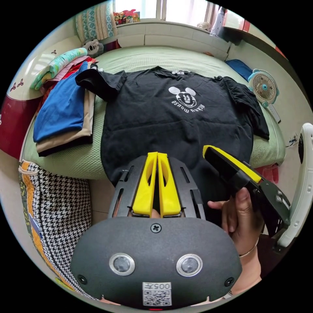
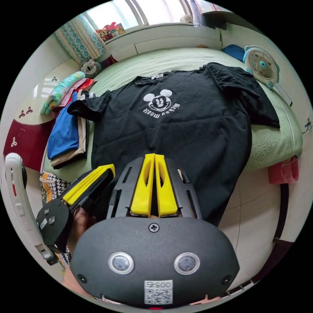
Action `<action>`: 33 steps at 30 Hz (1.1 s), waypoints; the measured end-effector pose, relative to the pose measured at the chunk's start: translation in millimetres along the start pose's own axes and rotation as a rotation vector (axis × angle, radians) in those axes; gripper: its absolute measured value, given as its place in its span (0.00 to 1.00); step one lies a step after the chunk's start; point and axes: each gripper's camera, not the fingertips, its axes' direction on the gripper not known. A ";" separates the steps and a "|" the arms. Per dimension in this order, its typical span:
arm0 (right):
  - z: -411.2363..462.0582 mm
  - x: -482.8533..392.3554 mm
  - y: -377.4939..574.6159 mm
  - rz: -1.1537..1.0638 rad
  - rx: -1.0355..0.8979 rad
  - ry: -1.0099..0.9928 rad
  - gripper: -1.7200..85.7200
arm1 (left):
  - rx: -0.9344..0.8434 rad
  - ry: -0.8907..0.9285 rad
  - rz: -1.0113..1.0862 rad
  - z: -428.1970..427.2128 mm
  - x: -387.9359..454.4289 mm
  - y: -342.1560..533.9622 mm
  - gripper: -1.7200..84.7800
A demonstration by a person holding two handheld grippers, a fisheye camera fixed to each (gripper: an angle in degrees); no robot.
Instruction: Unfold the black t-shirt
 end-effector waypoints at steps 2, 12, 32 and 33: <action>-0.1 -2.3 2.1 -0.010 0.006 0.013 0.00 | 0.005 0.001 0.006 0.2 5.2 3.3 0.02; 2.0 1.8 7.9 -0.005 0.005 -0.002 0.01 | -0.002 -0.005 0.006 3.5 21.1 13.4 0.02; 6.2 -2.0 15.5 -0.018 0.003 0.006 0.01 | -0.008 0.013 -0.001 6.5 30.7 24.4 0.02; 6.5 -2.0 15.8 -0.018 0.002 0.006 0.01 | -0.010 0.012 -0.001 6.7 30.9 24.4 0.02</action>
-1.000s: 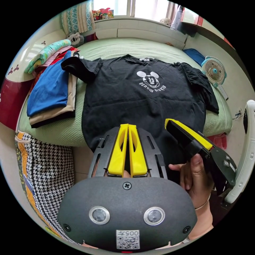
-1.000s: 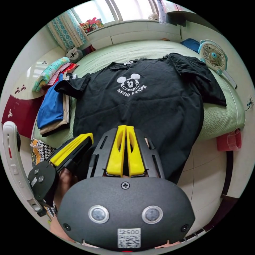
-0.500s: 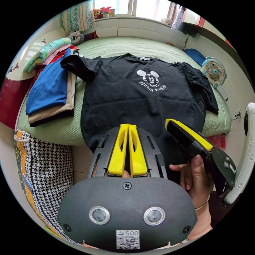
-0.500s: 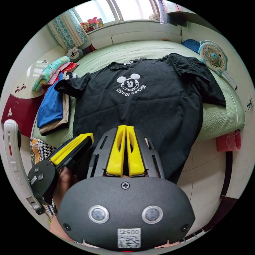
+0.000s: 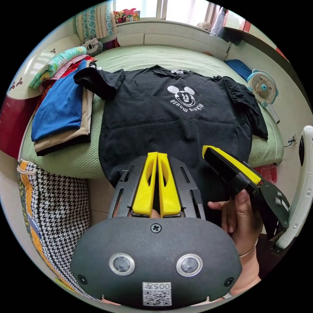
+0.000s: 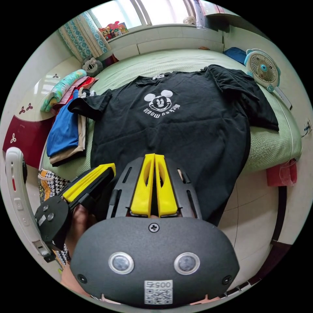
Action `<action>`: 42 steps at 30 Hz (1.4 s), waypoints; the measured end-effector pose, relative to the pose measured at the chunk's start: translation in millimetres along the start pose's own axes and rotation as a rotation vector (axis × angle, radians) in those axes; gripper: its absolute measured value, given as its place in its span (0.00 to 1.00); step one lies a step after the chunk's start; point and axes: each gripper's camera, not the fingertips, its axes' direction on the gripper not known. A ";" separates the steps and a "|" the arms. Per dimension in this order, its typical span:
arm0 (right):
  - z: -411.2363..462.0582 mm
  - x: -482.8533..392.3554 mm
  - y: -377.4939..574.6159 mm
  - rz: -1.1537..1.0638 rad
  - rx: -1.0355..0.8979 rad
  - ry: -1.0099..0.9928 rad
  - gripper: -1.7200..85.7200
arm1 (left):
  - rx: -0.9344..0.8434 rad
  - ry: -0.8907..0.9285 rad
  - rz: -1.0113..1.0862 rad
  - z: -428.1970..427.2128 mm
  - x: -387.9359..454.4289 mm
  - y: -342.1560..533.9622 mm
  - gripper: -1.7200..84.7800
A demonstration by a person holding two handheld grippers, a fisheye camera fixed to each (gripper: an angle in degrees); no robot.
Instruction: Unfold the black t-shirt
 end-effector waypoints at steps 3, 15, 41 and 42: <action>0.3 0.3 0.7 0.000 0.000 -0.002 0.01 | -0.007 -0.002 -0.002 0.9 0.2 0.2 0.02; 1.5 2.7 2.2 0.002 -0.002 -0.013 0.01 | -0.013 0.002 -0.005 1.9 -1.5 0.9 0.02; 3.3 5.2 2.0 0.000 -0.003 -0.015 0.01 | -0.024 0.005 -0.009 1.8 -12.7 -1.8 0.02; 3.4 5.3 2.0 -0.001 -0.004 -0.016 0.01 | -0.024 0.006 -0.009 1.7 -13.0 -1.8 0.02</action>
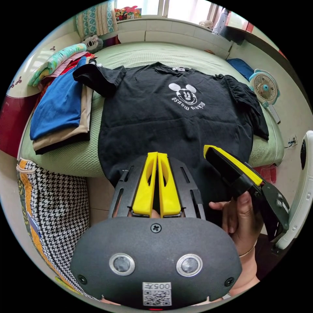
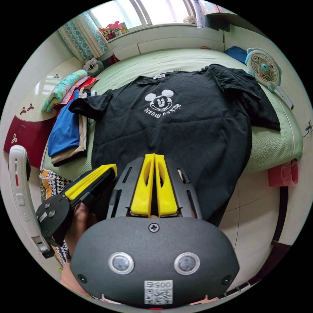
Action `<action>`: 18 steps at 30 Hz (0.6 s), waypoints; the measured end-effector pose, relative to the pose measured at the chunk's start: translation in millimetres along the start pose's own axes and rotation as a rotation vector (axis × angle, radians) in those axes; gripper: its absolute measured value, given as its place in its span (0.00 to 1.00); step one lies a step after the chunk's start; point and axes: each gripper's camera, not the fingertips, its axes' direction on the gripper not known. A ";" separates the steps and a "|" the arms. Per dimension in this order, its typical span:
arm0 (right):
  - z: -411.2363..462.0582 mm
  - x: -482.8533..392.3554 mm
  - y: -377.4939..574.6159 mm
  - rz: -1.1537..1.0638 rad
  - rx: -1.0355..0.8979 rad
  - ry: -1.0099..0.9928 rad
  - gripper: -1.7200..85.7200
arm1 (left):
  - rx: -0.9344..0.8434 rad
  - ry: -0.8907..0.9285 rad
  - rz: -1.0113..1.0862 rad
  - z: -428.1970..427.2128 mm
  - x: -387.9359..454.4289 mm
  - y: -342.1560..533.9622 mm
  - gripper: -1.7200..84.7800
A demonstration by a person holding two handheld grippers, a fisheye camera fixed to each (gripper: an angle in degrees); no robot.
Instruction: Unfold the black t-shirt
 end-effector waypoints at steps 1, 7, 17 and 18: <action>0.0 0.1 0.0 0.000 0.000 -0.001 0.01 | 0.000 0.001 0.000 -0.2 -0.6 0.0 0.02; 0.0 2.0 -0.3 0.002 -0.001 -0.006 0.01 | 0.001 0.003 -0.002 -0.8 -3.6 -0.4 0.02; 0.3 2.3 -0.6 0.002 -0.001 -0.006 0.01 | 0.005 0.005 -0.004 -2.4 -9.7 -0.7 0.02; 0.3 1.8 -0.6 0.001 -0.001 -0.005 0.01 | 0.008 0.006 -0.005 -2.9 -10.2 -0.4 0.02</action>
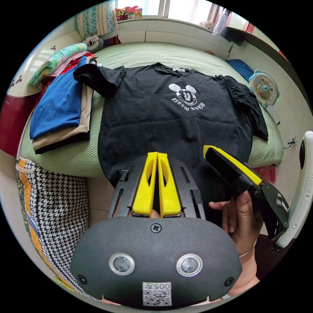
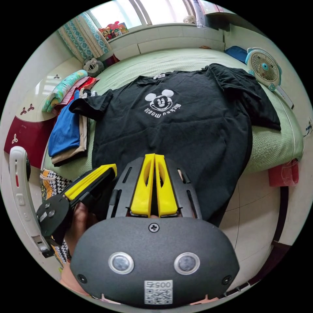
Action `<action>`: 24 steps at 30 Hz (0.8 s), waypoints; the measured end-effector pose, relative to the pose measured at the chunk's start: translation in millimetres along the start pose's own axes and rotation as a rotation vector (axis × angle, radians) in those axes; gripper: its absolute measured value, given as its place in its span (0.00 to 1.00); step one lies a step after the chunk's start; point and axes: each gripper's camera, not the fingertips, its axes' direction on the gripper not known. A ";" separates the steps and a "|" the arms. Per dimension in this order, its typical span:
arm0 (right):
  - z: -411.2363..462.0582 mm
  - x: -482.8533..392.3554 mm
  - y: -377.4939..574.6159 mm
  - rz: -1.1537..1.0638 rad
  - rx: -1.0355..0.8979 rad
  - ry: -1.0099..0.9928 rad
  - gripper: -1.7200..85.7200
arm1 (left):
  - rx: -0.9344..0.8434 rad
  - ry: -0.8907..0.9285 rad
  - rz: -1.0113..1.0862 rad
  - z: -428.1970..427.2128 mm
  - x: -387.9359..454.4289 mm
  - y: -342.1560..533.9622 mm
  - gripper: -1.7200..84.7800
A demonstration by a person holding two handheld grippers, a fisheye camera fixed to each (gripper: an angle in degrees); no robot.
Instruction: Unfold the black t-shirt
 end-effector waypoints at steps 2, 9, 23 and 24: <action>0.3 -0.7 -0.3 -0.003 -0.001 0.002 0.01 | 0.017 0.008 0.001 -2.3 -1.8 1.3 0.02; 0.5 -1.6 -0.5 -0.006 0.001 0.001 0.00 | 0.016 0.007 0.001 -2.6 -5.5 0.6 0.02; 0.4 1.0 -1.7 -0.005 0.001 -0.008 0.00 | 0.009 0.009 -0.001 -1.2 -10.4 -2.6 0.02; 0.5 0.9 -1.8 -0.006 0.001 -0.008 0.00 | 0.010 0.009 -0.001 -1.2 -10.6 -2.7 0.02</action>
